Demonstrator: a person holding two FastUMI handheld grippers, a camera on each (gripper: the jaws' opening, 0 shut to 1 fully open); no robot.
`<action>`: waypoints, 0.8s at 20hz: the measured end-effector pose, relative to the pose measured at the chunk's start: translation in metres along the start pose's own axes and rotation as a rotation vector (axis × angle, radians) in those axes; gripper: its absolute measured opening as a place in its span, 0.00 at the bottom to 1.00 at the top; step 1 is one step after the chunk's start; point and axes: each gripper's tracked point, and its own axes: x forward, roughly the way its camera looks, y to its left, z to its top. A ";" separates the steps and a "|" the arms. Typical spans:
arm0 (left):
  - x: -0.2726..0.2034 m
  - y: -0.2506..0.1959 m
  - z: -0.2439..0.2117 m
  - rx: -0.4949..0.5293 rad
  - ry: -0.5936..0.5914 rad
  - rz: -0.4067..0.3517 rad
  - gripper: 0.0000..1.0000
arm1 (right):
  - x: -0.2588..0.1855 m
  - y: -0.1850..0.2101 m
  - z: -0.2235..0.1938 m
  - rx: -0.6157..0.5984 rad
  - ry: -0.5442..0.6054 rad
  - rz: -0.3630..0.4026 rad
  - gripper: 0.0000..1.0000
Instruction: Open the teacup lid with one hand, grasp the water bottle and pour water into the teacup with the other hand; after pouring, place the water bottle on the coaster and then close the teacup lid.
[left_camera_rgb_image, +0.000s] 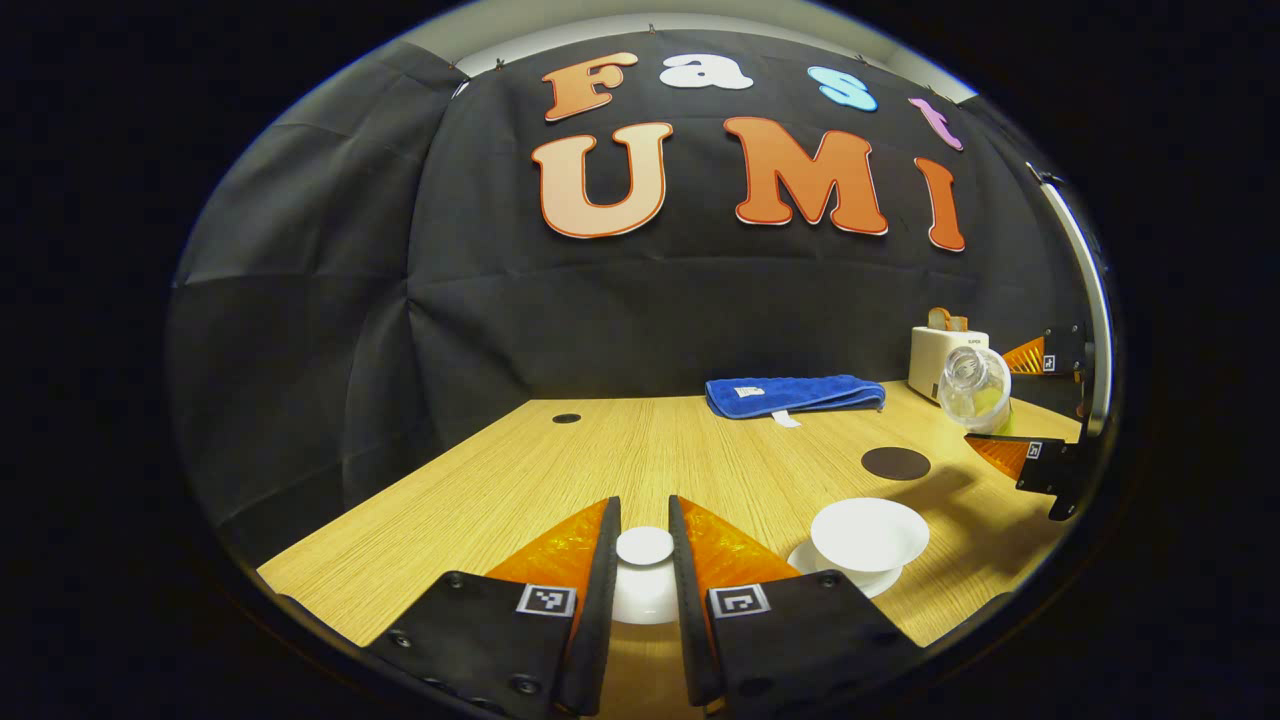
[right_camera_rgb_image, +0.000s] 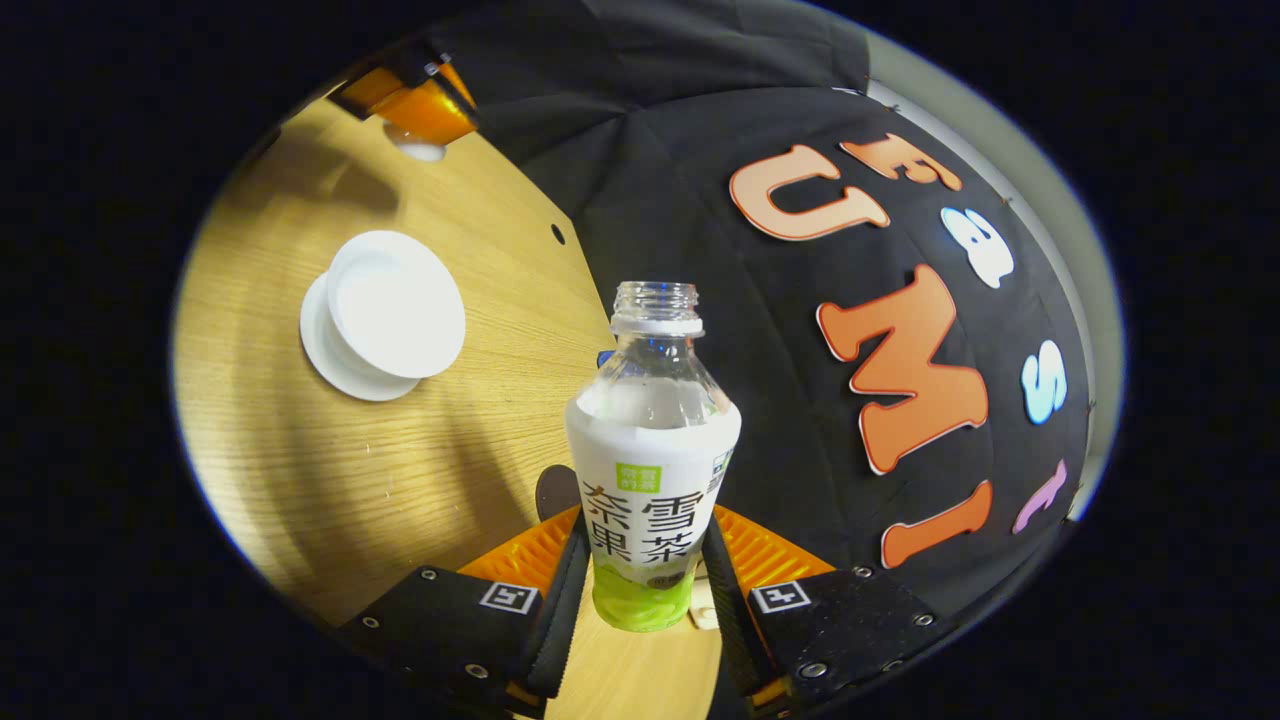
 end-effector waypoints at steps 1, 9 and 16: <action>-0.002 0.001 0.000 -0.001 0.001 0.000 0.34 | 0.002 0.002 0.002 -0.033 -0.010 0.000 0.63; -0.004 0.007 -0.004 -0.008 0.008 -0.002 0.34 | 0.013 0.004 0.010 -0.307 -0.043 -0.068 0.63; -0.005 0.012 -0.009 -0.007 0.014 -0.006 0.34 | 0.020 -0.007 0.013 -0.483 -0.064 -0.166 0.63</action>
